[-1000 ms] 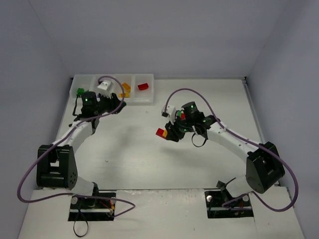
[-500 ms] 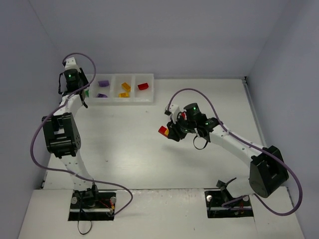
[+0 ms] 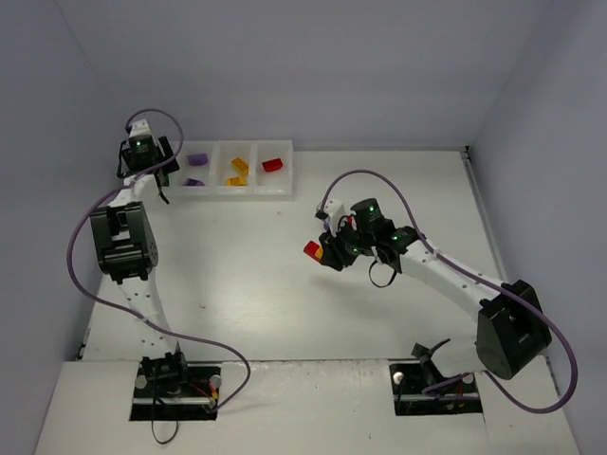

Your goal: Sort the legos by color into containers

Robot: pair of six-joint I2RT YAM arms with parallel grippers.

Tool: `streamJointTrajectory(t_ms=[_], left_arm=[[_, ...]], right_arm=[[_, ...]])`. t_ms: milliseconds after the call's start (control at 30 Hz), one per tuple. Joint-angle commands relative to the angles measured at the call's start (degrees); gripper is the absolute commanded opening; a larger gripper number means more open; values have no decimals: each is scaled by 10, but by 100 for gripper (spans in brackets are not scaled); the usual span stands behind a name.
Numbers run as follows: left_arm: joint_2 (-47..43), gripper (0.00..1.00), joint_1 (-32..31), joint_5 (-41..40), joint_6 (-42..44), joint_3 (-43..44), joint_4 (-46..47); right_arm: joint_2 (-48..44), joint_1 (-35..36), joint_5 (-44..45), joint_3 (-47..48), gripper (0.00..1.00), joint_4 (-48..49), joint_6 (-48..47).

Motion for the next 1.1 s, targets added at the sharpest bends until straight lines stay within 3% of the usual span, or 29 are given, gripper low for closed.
streamJointTrajectory(t_ms=[0,100,233,333,533,667,833,1067], left_arm=[[-68,72,3,9,3,24,8],[-129,72,0,22,14,-16,-10],[-230,72,-16,136,6,-89,-40],[-316,72,-52,211,-2,-135,-98],[-412,72,-184,288,-11,-219,-172],[-453,72,-257,363,-58,-274,-160],[-472,72,-355,401,-90,-303,-147],[-457,69,-393,429,-119,-314,-119]], right_arm=[[-27,-1,3,4,0,30,2],[-33,-1,-2,6,0,30,-11],[-39,-1,-20,5,0,49,-28],[-43,-1,-32,6,0,57,-36],[-55,0,-43,5,0,73,-51],[-69,0,-44,1,0,86,-53],[-90,1,-58,-8,0,106,-54],[-101,3,-70,-9,0,108,-57]])
